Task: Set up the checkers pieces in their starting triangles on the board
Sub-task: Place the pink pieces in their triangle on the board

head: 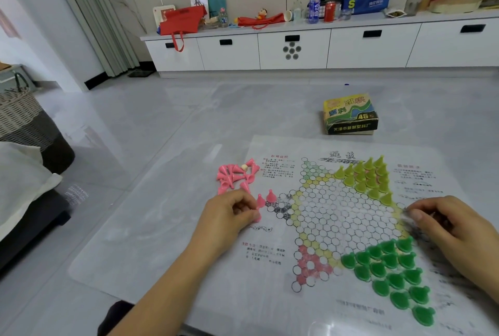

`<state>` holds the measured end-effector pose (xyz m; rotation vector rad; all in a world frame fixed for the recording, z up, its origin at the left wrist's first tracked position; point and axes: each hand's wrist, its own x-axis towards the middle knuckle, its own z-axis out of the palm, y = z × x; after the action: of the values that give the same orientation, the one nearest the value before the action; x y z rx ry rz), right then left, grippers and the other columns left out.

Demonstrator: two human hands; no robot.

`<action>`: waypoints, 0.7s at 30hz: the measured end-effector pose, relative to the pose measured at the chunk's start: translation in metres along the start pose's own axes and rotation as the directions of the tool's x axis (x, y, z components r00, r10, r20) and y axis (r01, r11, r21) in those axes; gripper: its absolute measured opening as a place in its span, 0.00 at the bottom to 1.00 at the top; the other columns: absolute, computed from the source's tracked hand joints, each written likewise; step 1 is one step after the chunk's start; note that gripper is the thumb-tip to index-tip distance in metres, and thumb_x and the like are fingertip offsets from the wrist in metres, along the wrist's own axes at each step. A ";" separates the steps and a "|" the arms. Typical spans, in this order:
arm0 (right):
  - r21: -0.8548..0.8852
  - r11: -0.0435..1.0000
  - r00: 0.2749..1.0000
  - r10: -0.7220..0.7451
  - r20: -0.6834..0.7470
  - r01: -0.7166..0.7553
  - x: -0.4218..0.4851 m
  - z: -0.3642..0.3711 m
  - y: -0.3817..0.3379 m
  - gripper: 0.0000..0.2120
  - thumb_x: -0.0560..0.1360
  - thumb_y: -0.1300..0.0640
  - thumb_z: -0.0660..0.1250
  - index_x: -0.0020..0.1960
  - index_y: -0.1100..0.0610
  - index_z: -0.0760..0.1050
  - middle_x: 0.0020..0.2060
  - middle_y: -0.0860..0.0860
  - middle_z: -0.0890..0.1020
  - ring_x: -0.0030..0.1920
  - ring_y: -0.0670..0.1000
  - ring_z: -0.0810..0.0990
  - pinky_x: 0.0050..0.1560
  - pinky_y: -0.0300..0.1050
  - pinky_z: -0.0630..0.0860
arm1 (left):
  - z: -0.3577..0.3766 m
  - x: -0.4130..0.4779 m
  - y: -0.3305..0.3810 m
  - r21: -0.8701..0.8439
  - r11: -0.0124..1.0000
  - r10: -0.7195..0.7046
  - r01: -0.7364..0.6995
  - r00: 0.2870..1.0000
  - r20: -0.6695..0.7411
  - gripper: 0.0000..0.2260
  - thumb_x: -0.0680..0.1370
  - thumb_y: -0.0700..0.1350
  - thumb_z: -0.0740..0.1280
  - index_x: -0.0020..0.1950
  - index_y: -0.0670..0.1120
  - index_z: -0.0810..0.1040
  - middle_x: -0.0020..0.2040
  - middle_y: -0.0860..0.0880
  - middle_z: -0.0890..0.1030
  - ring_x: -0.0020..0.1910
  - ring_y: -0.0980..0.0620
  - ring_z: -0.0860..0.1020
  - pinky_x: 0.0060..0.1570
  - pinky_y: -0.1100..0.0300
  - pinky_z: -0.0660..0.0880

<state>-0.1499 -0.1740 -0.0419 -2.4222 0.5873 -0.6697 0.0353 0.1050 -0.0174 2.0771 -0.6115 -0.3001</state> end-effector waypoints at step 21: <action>0.007 0.999 0.998 0.031 0.045 -0.031 -0.003 -0.002 -0.003 0.13 0.65 0.35 0.53 0.44 0.38 0.71 0.41 0.42 0.77 0.48 0.40 0.73 0.41 0.30 0.68 | 0.018 0.005 -0.004 0.171 0.985 0.021 -0.002 0.994 -0.110 0.10 0.67 0.47 0.74 0.31 0.54 0.74 0.33 0.55 0.75 0.32 0.58 0.70 0.35 0.63 0.66</action>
<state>-0.1521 -0.1709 -0.0397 -2.4094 0.6019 -0.6017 0.0335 0.0917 -0.0305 2.2366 -0.5995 -0.1274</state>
